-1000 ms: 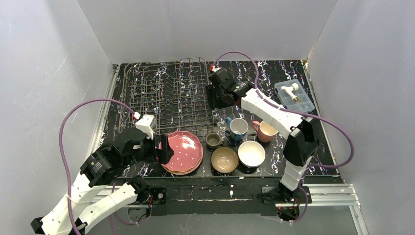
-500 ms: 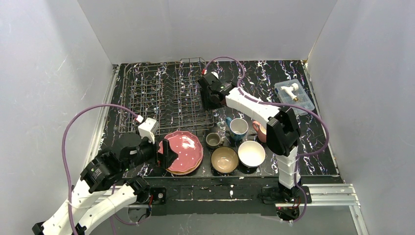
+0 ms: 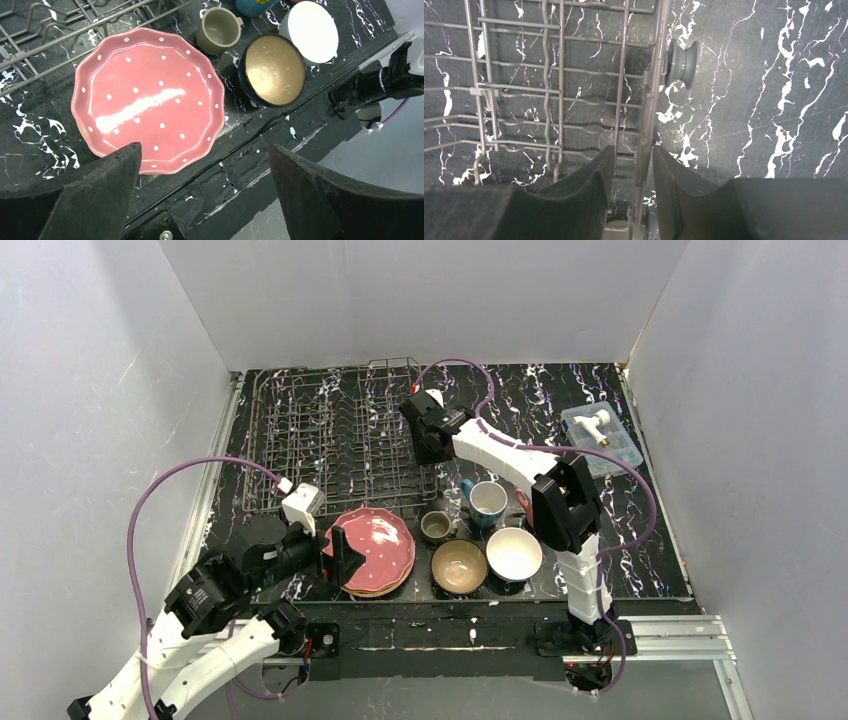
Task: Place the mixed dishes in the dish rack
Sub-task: Move the dish rack to the center of the board.
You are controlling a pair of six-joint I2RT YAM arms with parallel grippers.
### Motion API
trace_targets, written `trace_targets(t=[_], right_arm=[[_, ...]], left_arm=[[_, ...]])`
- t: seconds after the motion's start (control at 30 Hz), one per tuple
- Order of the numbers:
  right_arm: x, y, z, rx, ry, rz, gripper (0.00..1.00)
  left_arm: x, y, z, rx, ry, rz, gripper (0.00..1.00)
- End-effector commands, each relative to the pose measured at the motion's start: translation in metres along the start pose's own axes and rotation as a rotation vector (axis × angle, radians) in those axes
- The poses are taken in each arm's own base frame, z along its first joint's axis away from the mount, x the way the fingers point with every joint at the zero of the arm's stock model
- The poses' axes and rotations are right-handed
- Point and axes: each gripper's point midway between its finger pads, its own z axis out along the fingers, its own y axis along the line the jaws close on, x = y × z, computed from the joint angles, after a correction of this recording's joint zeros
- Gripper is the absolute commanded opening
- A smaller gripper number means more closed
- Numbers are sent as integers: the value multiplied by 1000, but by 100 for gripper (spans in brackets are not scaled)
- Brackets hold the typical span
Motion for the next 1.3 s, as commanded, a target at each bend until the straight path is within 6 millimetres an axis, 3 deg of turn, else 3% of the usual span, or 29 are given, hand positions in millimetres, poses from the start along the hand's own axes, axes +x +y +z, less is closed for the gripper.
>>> trace_targets(t=[0.0, 0.37, 0.43, 0.57, 0.87, 1.27], right_arm=[[-22, 1, 4, 13, -60, 47, 41], [-25, -8, 23, 24, -43, 80, 28], [-26, -11, 24, 30, -43, 83, 23], [-30, -18, 27, 34, -46, 100, 1], [-42, -48, 34, 79, -79, 173, 1], [-64, -92, 25, 122, -130, 251, 1]], left_arm=[[0, -2, 0, 16, -8, 9, 99], [0, 0, 0, 9, -10, 9, 99], [0, 0, 1, 6, -11, 9, 99], [0, 1, 1, 3, -9, 9, 99], [0, 3, 2, -12, -13, 9, 99], [0, 5, 2, -20, -11, 7, 99]])
